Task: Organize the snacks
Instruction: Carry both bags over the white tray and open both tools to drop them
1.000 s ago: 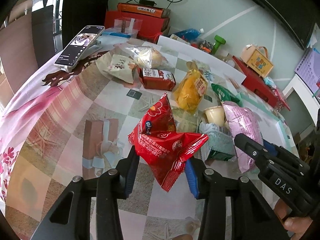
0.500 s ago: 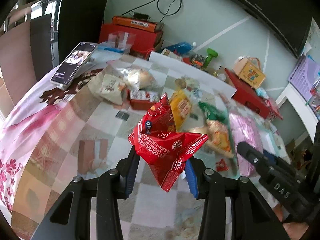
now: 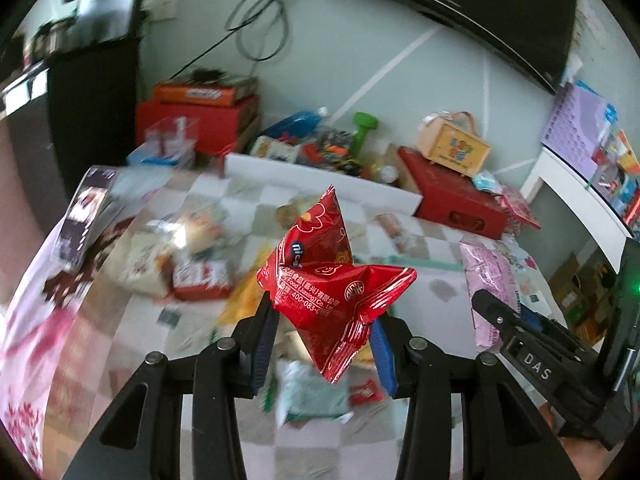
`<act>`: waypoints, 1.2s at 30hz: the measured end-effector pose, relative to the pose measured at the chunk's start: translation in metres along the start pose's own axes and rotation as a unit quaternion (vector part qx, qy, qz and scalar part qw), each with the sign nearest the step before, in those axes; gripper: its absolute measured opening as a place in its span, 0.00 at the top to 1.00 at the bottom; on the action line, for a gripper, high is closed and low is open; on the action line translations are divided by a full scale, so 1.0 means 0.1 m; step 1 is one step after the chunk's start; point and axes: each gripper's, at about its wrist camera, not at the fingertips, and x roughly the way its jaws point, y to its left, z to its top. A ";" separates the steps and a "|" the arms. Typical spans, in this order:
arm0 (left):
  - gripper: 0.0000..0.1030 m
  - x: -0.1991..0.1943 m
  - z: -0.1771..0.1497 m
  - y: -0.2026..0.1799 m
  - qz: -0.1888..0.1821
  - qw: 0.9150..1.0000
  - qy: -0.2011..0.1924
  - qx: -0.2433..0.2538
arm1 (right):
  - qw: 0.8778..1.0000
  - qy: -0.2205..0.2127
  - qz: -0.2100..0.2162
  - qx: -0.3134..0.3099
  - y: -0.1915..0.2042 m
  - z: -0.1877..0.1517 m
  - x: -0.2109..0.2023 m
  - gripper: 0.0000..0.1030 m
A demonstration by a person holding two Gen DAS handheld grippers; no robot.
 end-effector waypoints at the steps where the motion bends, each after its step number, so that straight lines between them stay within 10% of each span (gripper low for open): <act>1: 0.56 0.03 0.05 -0.08 -0.005 1.000 -0.001 0.008 | 1.000 -0.003 -0.006 0.006 -0.06 0.02 0.00 0.59; 19: 0.56 0.83 0.14 -1.31 -0.080 0.988 0.032 0.125 | 0.980 0.002 -0.158 0.122 -1.37 0.05 0.17 0.59; 36: 0.55 1.44 -0.21 -1.67 -0.081 0.979 0.096 0.159 | 0.970 0.045 -0.179 0.159 -1.76 -0.19 0.48 0.59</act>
